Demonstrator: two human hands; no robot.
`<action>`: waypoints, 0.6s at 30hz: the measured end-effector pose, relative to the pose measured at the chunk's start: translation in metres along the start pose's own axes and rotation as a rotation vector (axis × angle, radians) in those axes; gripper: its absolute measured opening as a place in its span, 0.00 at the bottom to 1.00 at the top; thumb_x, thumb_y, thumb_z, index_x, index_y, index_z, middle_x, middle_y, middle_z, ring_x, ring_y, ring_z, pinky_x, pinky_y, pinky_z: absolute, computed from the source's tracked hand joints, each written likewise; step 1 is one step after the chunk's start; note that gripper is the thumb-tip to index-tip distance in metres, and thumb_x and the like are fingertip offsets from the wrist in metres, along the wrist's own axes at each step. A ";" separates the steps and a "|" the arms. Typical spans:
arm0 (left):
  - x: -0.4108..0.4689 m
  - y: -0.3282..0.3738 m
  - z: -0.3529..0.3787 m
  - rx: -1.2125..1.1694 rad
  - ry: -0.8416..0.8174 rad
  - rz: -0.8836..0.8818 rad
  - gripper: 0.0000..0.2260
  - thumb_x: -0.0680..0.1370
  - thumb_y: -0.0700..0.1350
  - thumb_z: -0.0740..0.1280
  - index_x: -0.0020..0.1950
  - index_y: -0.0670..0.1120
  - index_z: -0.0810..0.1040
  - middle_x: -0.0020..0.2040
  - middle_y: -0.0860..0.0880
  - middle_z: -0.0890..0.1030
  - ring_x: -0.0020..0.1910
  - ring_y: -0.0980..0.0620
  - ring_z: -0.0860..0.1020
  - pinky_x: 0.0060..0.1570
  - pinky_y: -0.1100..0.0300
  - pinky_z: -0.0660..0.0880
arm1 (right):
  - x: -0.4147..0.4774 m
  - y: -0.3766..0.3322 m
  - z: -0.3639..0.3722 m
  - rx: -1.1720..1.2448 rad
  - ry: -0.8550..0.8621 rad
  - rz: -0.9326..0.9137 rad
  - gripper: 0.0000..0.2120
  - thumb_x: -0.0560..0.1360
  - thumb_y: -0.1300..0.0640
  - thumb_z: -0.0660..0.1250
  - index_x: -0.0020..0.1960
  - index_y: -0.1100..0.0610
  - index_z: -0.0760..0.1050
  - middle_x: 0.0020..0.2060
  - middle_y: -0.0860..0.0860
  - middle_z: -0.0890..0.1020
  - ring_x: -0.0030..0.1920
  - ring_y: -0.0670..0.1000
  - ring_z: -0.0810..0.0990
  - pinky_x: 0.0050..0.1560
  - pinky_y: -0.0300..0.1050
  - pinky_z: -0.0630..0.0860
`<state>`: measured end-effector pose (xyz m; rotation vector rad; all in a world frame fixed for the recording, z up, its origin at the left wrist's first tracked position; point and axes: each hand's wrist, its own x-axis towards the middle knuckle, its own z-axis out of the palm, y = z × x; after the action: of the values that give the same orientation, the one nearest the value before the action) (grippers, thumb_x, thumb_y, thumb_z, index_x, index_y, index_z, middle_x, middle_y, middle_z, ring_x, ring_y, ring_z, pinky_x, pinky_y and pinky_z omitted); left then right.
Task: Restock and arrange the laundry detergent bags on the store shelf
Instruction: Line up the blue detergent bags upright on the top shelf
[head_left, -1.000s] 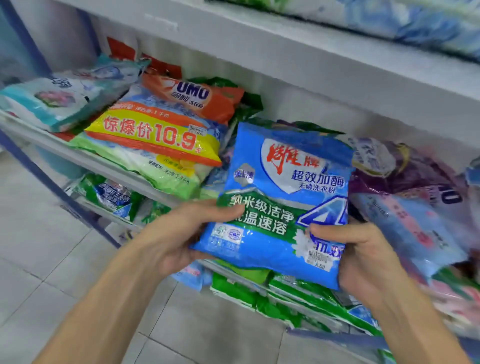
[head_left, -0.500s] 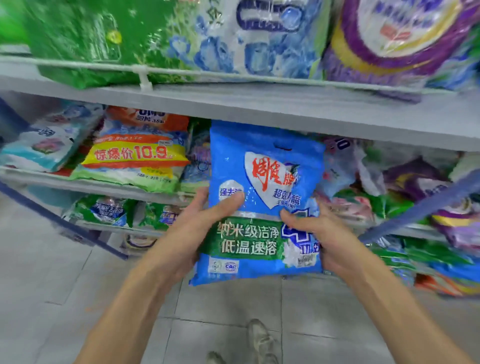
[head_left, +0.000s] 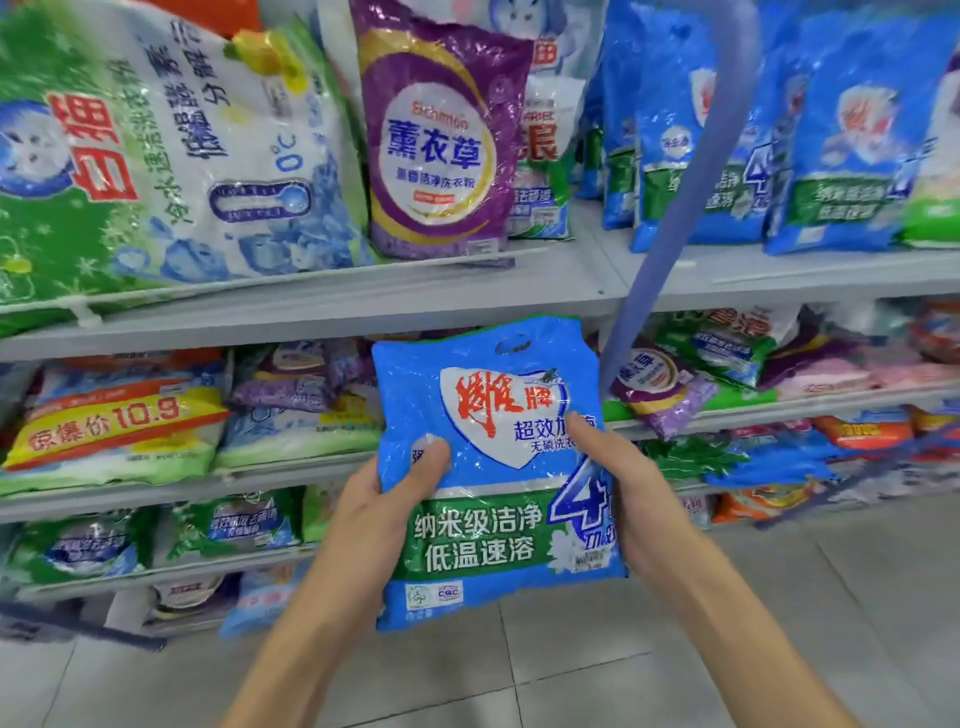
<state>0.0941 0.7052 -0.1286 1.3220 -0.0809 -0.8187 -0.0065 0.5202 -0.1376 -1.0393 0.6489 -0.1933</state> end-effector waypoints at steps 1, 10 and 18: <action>-0.001 0.001 0.013 0.001 -0.030 0.003 0.15 0.75 0.51 0.71 0.58 0.47 0.83 0.51 0.43 0.87 0.47 0.40 0.87 0.48 0.44 0.84 | -0.005 -0.008 -0.011 -0.006 0.017 -0.023 0.33 0.64 0.48 0.81 0.67 0.55 0.78 0.59 0.59 0.85 0.58 0.65 0.84 0.62 0.67 0.78; 0.008 0.012 0.166 0.046 -0.106 0.169 0.19 0.67 0.56 0.77 0.56 0.52 0.85 0.53 0.45 0.87 0.49 0.43 0.86 0.54 0.43 0.81 | -0.053 -0.086 -0.125 -0.061 0.167 -0.203 0.26 0.64 0.53 0.77 0.62 0.53 0.79 0.51 0.52 0.88 0.50 0.54 0.88 0.58 0.56 0.81; 0.009 0.005 0.272 -0.049 -0.038 0.246 0.06 0.76 0.48 0.72 0.48 0.48 0.86 0.47 0.44 0.88 0.40 0.45 0.87 0.44 0.46 0.84 | -0.064 -0.162 -0.201 -0.198 0.064 -0.378 0.16 0.65 0.46 0.76 0.53 0.44 0.84 0.50 0.44 0.88 0.52 0.45 0.86 0.58 0.47 0.77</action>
<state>-0.0306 0.4763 -0.0495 1.2223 -0.2471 -0.6322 -0.1512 0.3178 -0.0427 -1.3478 0.5319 -0.5009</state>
